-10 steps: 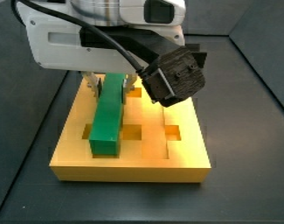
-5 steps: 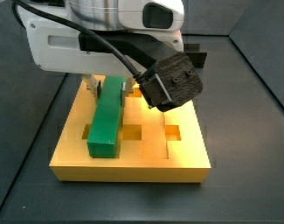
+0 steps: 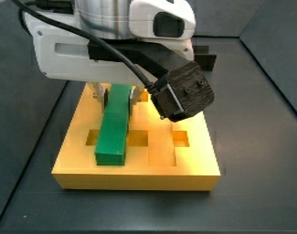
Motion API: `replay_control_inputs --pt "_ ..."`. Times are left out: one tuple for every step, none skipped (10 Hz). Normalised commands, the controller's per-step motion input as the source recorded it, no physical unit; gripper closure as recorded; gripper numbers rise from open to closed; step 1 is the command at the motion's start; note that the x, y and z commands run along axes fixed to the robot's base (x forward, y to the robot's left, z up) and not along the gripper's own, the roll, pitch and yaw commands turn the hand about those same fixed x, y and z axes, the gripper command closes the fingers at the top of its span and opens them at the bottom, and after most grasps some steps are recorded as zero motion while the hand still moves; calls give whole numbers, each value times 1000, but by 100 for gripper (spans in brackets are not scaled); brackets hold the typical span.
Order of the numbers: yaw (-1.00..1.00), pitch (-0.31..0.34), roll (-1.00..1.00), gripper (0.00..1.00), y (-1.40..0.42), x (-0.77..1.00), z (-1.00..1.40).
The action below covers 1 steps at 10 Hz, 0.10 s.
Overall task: Pick up the green object. Move up. Move to above the board. Insert the green object.
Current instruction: Insert the green object.
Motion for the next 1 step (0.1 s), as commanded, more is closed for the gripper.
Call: replay_control_inputs --pt "0 0 0 100 0 0 0"
